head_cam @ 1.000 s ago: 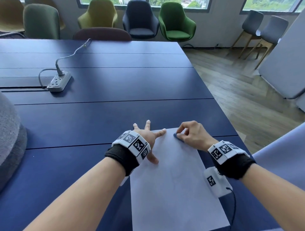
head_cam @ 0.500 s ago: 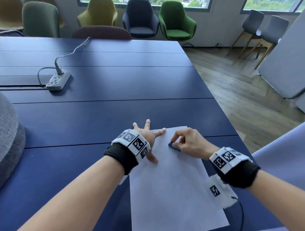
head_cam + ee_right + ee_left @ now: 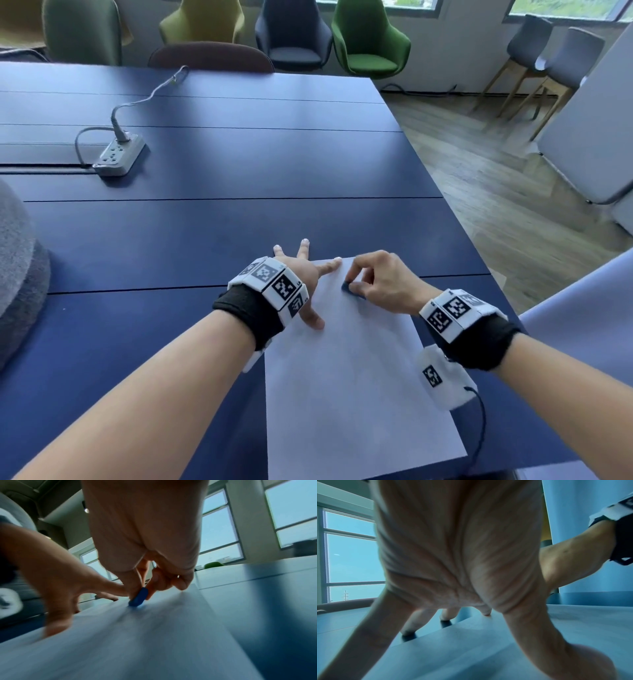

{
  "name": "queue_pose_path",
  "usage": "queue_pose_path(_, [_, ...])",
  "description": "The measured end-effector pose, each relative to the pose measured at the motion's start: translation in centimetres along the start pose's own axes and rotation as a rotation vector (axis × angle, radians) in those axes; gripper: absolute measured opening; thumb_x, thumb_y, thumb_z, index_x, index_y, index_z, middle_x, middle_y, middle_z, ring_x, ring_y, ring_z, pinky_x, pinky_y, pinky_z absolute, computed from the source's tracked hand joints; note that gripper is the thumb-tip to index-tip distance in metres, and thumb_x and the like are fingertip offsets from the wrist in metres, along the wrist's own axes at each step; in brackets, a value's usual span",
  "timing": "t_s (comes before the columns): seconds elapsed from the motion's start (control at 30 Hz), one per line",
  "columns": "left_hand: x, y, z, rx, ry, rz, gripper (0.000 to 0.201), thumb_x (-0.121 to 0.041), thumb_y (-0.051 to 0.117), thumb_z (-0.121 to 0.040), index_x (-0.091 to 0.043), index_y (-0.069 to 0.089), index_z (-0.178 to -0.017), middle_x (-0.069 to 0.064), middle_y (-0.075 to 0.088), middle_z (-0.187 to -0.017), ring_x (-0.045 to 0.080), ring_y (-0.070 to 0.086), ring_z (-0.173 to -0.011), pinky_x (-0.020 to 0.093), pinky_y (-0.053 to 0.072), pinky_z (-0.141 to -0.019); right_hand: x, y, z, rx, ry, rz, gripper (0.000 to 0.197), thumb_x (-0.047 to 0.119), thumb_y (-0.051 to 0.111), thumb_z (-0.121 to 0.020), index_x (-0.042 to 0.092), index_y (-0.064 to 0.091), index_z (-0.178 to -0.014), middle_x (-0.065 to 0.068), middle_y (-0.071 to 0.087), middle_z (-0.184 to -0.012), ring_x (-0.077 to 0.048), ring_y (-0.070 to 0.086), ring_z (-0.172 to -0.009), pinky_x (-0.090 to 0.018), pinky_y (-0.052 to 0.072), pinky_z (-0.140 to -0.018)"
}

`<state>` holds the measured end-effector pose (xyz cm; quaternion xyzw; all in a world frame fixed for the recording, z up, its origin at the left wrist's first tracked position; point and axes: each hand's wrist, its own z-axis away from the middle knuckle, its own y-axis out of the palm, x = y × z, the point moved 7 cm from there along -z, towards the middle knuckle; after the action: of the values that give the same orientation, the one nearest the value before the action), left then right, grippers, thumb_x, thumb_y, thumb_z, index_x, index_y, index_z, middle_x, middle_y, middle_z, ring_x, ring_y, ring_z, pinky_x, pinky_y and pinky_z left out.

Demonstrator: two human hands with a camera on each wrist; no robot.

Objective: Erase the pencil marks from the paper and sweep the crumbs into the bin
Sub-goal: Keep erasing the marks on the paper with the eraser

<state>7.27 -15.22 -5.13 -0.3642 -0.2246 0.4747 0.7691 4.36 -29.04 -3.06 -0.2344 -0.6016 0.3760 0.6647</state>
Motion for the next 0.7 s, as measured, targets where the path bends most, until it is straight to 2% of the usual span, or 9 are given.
queue_pose_path(0.1, [0.0,0.0,0.0,-0.002,-0.011,-0.012,0.124,-0.065,0.080,-0.062,-0.060,-0.015,-0.143,0.003,-0.028,-0.159,0.053,-0.011,-0.143,0.065,0.032,-0.107,1.0,1.4,0.9,0.203,-0.034,0.011,0.005,0.015,0.069,-0.081,0.019,0.072,-0.081,0.008,0.057,-0.059,-0.002,0.050,-0.050,-0.011,0.039,-0.053])
queue_pose_path(0.27, [0.2,0.1,-0.2,-0.008,-0.001,0.010,0.125,-0.064,0.081,-0.061,-0.062,-0.013,-0.142,0.002,-0.027,-0.159,0.052,-0.012,-0.143,0.066,0.030,-0.107,0.8,-0.5,-1.1,0.043,-0.029,0.059,0.007,0.015,0.067,-0.083,0.021,0.070,-0.081,0.006,0.058,-0.065,-0.006,0.054,-0.058,-0.020,0.042,-0.062])
queue_pose_path(0.3, [0.1,0.0,-0.2,-0.011,-0.001,0.003,0.125,-0.064,0.081,-0.061,-0.061,-0.013,-0.142,0.002,-0.026,-0.160,0.052,-0.012,-0.143,0.065,0.030,-0.108,1.0,0.0,-0.7,0.079,-0.050,0.062,0.007,0.015,0.068,-0.082,0.022,0.070,-0.080,0.007,0.057,-0.064,-0.005,0.052,-0.057,-0.018,0.041,-0.061])
queue_pose_path(0.4, [0.0,-0.1,0.0,-0.012,-0.010,-0.018,0.124,-0.064,0.080,-0.062,-0.059,-0.013,-0.144,0.003,-0.026,-0.160,0.053,-0.010,-0.143,0.064,0.029,-0.109,1.6,2.2,1.7,0.330,-0.084,0.095,0.004,0.019,0.070,-0.083,0.023,0.071,-0.083,0.009,0.053,-0.061,-0.004,0.047,-0.053,-0.013,0.038,-0.053])
queue_pose_path(0.43, [0.0,-0.1,0.0,-0.011,-0.016,-0.022,0.124,-0.065,0.080,-0.062,-0.058,-0.014,-0.144,0.003,-0.026,-0.160,0.053,-0.009,-0.143,0.064,0.029,-0.109,1.6,2.1,1.8,0.342,-0.087,0.097,0.004,0.019,0.070,-0.083,0.023,0.072,-0.084,0.010,0.053,-0.061,-0.003,0.047,-0.052,-0.014,0.038,-0.052])
queue_pose_path(0.57, [0.0,-0.1,0.0,-0.010,-0.018,-0.027,0.124,-0.066,0.079,-0.062,-0.059,-0.015,-0.143,0.003,-0.027,-0.159,0.052,-0.008,-0.143,0.065,0.028,-0.109,0.8,0.5,0.7,0.100,-0.073,0.010,0.006,0.011,0.069,-0.082,0.017,0.072,-0.082,0.014,0.053,-0.060,-0.002,0.048,-0.051,-0.018,0.040,-0.057])
queue_pose_path(0.63, [-0.1,-0.1,-0.1,-0.006,-0.017,-0.028,0.125,-0.065,0.080,-0.062,-0.059,-0.015,-0.143,0.004,-0.027,-0.159,0.053,-0.008,-0.143,0.065,0.028,-0.108,1.1,1.4,1.8,0.187,-0.085,0.030,0.006,0.013,0.069,-0.083,0.018,0.072,-0.083,0.011,0.051,-0.059,-0.003,0.045,-0.050,-0.015,0.038,-0.054])
queue_pose_path(0.7, [0.0,0.0,0.0,-0.001,-0.022,-0.025,0.126,-0.065,0.081,-0.060,-0.060,-0.015,-0.142,0.005,-0.028,-0.159,0.054,-0.008,-0.143,0.066,0.028,-0.108,1.6,2.7,3.3,0.370,-0.097,0.086,0.006,0.016,0.069,-0.083,0.021,0.072,-0.085,0.010,0.050,-0.059,-0.002,0.044,-0.049,-0.011,0.036,-0.049])
